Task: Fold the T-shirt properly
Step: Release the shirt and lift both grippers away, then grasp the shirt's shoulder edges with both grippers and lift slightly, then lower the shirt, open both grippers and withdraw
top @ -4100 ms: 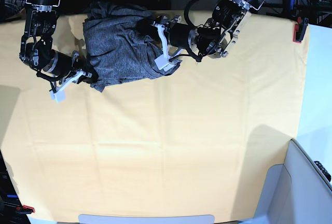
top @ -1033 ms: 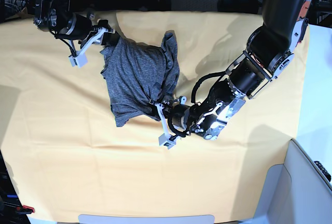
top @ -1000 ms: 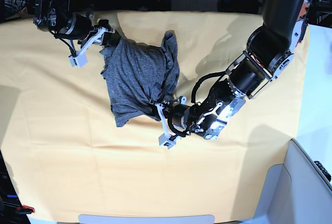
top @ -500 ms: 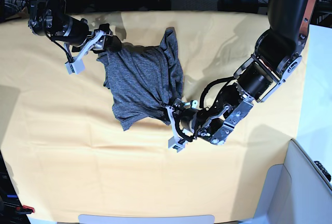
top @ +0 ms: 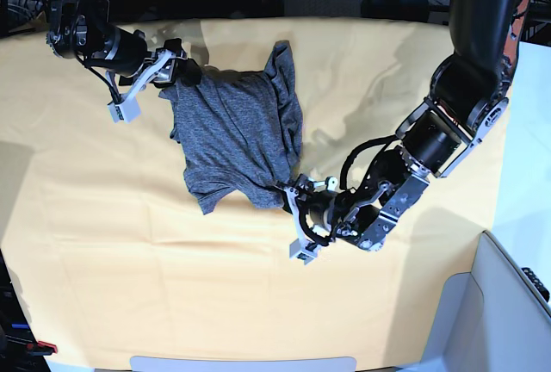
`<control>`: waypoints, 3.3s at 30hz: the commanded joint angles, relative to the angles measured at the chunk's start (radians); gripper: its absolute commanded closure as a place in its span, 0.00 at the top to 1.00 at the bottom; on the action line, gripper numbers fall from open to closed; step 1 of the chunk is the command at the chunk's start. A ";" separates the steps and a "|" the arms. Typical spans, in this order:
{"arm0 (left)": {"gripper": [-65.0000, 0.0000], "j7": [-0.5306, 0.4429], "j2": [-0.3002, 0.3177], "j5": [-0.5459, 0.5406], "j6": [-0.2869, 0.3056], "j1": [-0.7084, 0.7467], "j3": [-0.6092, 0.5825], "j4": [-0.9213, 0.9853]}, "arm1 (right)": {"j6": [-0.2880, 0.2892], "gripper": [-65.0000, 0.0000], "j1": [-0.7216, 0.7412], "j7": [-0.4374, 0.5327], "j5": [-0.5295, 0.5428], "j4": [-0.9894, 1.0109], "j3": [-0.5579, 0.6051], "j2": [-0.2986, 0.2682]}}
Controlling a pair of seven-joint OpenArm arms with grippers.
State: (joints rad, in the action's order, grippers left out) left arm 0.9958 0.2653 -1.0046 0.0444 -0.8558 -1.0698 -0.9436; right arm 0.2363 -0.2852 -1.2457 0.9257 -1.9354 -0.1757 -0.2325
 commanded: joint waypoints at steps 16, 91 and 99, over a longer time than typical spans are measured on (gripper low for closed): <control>0.36 -0.002 0.062 -0.006 -0.007 -0.050 0.113 -0.110 | 0.007 0.55 -0.030 -0.021 0.016 -0.088 -0.264 -0.048; 0.01 0.068 -0.005 0.171 -0.010 0.823 0.623 -0.582 | 0.015 0.14 0.235 -0.015 0.033 0.256 0.037 -0.095; 0.01 0.168 0.001 0.168 -0.008 0.821 0.627 -0.722 | 0.015 0.14 0.260 -0.016 0.036 0.253 0.034 -0.084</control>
State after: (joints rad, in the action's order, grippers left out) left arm 1.1481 0.2584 -0.8494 0.0399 -0.0277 -0.4488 -1.6501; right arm 0.2440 -0.0334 -1.2686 0.9451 -1.6615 -0.1352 -0.3065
